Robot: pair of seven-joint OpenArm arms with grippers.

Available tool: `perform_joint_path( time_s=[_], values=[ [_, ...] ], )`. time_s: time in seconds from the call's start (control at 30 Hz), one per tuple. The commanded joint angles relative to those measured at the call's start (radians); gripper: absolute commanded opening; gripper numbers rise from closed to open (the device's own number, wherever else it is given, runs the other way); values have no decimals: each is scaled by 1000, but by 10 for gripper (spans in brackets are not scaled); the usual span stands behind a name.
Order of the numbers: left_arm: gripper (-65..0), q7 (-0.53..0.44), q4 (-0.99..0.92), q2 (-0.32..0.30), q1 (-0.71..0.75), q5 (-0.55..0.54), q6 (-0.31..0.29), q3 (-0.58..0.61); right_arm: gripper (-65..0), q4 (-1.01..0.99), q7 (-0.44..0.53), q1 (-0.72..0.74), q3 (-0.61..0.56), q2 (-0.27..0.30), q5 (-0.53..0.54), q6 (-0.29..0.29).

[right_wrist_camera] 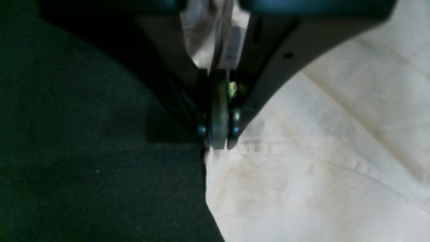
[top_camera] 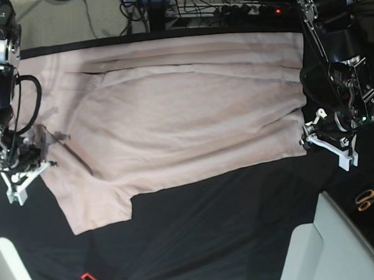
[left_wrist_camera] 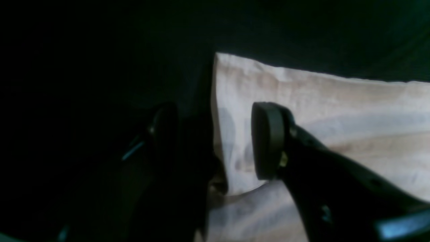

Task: Fold the T-shirt properly
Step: 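Hold the side edges with both grippers and tighten the grip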

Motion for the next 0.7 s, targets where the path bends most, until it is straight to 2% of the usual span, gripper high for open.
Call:
perform_joint_path(
  time_s=[0.0, 0.17, 0.3, 0.4, 0.57, 0.67],
  values=[
    [-303, -18, -14, -17, -38, -8, -2, -3, -650, 17, 15, 26, 0, 16, 7, 5],
    [-303, -90, -146, -26, -101, -7, -1, 5, -650, 17, 15, 26, 0, 16, 7, 5],
    [-303, -112, -241, -35, -144, -7, -1, 6, -650, 17, 15, 26, 0, 16, 7, 5],
    [-304, -182, -308, -37, -155, -5, -1, 6, -650, 17, 15, 26, 0, 16, 7, 5],
    [-304, -268, -428, -29, -181, 88, -1, 6, -650, 17, 17, 26, 0, 16, 7, 5],
    [-309, -274, -479, -17, -198, 88, -1, 6, -650, 17, 17, 26, 0, 16, 7, 5]
  ],
)
